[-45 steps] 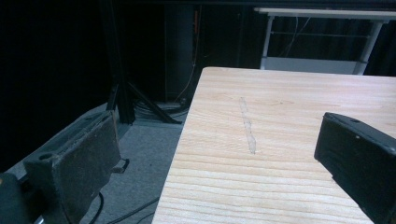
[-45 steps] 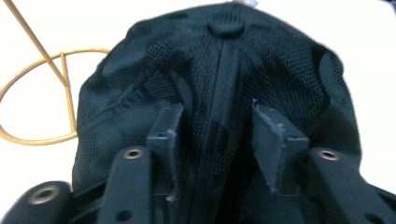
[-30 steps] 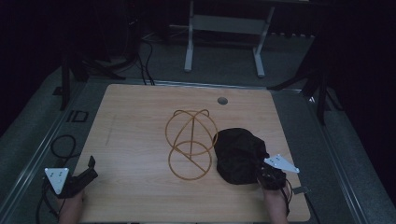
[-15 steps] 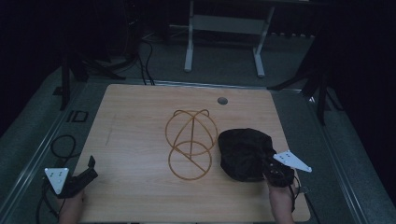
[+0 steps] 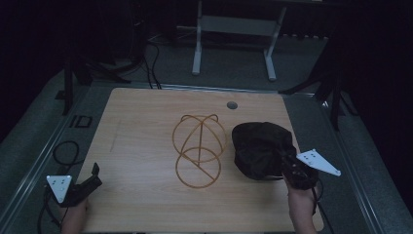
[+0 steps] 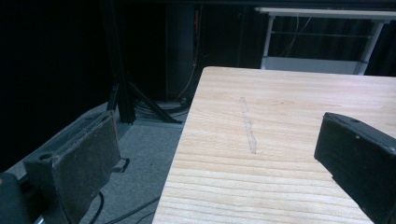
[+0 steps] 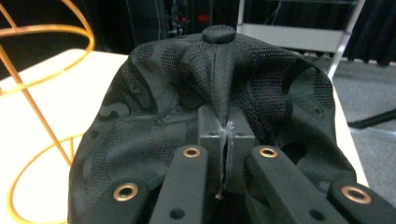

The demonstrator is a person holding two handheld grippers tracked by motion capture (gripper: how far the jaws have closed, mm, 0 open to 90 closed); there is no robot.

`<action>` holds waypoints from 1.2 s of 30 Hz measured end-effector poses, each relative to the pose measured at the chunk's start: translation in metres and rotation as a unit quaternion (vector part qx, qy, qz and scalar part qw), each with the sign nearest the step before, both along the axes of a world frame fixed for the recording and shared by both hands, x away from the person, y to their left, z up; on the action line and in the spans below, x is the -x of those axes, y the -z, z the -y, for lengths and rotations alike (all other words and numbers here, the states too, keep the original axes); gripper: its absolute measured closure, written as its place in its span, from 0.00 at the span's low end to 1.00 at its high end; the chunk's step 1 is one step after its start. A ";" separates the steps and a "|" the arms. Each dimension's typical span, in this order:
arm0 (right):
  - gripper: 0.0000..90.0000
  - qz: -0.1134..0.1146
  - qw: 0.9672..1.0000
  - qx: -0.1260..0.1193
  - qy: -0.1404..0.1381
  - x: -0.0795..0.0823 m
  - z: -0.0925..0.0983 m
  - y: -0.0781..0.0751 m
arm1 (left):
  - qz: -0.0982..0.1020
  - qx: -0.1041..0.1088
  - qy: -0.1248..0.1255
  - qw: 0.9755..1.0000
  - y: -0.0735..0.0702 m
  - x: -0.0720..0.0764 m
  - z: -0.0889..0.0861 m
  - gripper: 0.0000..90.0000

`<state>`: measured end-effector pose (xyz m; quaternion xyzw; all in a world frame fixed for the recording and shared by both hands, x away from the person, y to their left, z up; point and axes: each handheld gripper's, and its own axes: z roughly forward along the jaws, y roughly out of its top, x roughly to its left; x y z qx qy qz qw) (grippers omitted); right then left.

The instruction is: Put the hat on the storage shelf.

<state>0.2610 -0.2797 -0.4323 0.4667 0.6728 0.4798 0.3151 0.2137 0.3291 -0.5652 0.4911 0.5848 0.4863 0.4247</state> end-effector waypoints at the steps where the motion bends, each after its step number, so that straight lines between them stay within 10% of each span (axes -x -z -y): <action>1: 0.98 0.007 1.000 -0.005 -0.002 0.000 0.001 -0.007 | 0.000 0.000 0.000 1.000 0.000 0.000 0.000 0.01; 36: 0.98 0.104 0.994 -0.008 -0.016 0.001 -0.007 -0.118 | 0.000 0.000 0.000 1.000 0.000 0.000 0.000 0.01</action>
